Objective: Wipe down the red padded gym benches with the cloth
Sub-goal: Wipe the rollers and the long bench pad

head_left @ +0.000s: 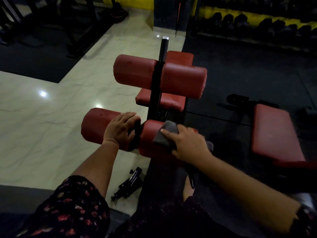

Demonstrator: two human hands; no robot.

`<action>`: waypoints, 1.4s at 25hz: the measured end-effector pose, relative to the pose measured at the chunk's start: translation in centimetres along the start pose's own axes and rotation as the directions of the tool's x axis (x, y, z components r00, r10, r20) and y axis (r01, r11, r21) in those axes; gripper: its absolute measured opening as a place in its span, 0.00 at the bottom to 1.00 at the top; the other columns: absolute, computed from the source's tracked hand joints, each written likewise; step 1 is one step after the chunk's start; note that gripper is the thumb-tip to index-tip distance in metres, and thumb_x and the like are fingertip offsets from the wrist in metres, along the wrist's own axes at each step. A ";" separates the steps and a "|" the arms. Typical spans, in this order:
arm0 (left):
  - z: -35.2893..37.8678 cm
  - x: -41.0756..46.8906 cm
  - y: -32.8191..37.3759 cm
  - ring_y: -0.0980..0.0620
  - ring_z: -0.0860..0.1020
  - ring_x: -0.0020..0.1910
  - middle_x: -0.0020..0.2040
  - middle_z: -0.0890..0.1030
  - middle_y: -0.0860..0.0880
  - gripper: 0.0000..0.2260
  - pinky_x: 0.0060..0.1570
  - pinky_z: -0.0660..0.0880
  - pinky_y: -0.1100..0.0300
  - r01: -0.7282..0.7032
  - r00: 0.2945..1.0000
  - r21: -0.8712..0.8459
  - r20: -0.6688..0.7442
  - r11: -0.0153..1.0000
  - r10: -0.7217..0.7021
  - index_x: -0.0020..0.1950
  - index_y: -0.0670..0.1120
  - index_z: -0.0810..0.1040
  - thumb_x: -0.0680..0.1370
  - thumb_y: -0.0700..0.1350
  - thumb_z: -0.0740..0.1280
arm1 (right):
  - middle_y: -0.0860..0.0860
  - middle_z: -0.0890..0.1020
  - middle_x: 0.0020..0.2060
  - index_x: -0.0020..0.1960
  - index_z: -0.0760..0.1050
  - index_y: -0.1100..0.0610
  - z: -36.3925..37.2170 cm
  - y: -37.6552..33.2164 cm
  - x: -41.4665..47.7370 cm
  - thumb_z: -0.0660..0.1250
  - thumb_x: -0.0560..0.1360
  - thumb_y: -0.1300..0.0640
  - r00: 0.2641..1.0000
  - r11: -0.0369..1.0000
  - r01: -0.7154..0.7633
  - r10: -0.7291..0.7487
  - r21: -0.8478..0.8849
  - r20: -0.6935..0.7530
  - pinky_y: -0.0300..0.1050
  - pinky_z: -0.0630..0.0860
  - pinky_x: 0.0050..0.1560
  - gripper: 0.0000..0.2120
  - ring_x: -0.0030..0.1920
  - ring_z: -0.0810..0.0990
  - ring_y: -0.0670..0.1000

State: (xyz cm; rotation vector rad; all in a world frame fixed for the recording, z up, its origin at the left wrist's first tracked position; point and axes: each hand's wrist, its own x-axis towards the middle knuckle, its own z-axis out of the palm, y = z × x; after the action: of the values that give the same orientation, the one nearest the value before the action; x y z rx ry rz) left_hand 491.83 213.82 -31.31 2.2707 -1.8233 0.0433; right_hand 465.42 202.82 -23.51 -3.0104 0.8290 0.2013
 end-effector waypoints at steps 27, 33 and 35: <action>0.2 -0.2 0.0 0.42 0.79 0.54 0.59 0.81 0.45 0.22 0.53 0.77 0.49 -0.010 0.993 -0.027 -0.114 1.000 0.007 0.61 0.44 0.81 0.72 0.50 0.59 | 0.51 0.77 0.55 0.70 0.68 0.38 -2.6 -0.6 11.6 0.66 0.74 0.49 0.974 0.942 -0.074 -0.002 0.327 0.226 0.47 0.75 0.44 0.25 0.48 0.78 0.53; 0.8 0.1 -0.8 0.41 0.80 0.54 0.59 0.81 0.43 0.21 0.55 0.77 0.48 -0.057 0.990 -0.035 -0.129 0.998 0.052 0.61 0.43 0.81 0.73 0.47 0.59 | 0.58 0.77 0.60 0.63 0.78 0.44 1.7 -6.0 0.1 0.57 0.75 0.55 0.936 0.912 0.350 -0.348 -0.212 0.051 0.46 0.70 0.33 0.20 0.42 0.77 0.58; 0.7 0.0 -0.5 0.42 0.80 0.54 0.58 0.82 0.44 0.21 0.56 0.76 0.51 -0.050 0.986 -0.054 -0.164 0.997 0.041 0.60 0.43 0.82 0.72 0.46 0.59 | 0.56 0.77 0.58 0.59 0.80 0.47 5.5 -7.1 -1.4 0.53 0.76 0.57 0.859 0.819 0.503 -0.437 -0.275 0.268 0.47 0.66 0.32 0.20 0.43 0.76 0.58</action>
State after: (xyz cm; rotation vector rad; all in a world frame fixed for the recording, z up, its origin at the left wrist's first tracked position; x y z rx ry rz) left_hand 492.23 213.77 -32.04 2.1191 -1.7689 0.1764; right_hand 467.14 209.89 -28.91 -3.3072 0.0057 0.6713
